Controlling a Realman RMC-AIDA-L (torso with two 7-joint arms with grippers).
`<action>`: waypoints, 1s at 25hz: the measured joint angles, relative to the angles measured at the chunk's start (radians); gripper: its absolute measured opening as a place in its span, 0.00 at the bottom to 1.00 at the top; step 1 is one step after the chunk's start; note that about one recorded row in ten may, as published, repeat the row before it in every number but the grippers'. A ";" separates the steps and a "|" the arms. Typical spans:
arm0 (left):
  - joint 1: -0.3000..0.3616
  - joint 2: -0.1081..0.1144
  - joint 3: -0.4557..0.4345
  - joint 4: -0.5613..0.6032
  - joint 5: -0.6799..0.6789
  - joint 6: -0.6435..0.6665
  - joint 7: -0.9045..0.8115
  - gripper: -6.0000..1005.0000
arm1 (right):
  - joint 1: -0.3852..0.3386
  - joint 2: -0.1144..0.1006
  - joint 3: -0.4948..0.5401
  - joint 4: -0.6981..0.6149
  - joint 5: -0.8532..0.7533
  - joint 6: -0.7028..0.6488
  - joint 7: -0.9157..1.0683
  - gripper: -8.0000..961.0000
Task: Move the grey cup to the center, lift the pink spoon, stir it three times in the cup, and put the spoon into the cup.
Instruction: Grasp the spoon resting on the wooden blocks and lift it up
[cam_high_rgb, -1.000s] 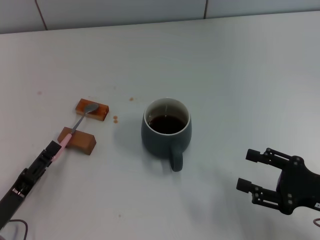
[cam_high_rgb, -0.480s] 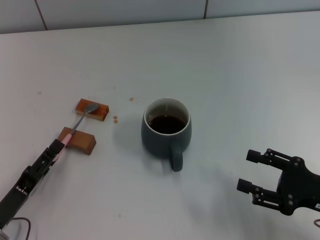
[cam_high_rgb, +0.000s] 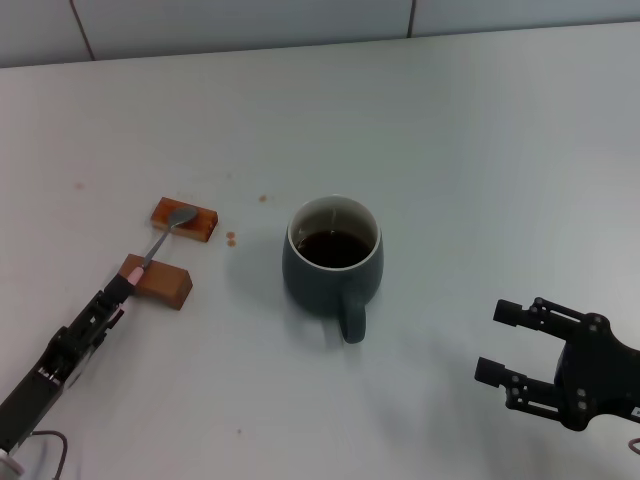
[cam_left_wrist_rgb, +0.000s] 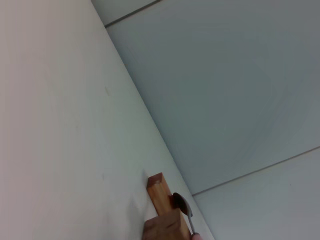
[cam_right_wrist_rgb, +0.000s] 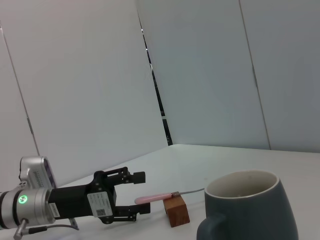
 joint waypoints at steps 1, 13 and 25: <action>-0.001 0.000 0.000 0.000 0.000 0.000 -0.002 0.80 | 0.000 0.000 0.000 0.000 0.000 0.000 0.000 0.77; -0.011 -0.001 0.006 -0.002 0.000 0.003 -0.030 0.80 | 0.002 0.000 0.000 0.002 0.000 0.003 0.000 0.77; -0.023 -0.001 0.012 -0.011 0.000 -0.007 -0.035 0.79 | 0.003 0.000 0.000 0.002 0.000 0.001 0.000 0.77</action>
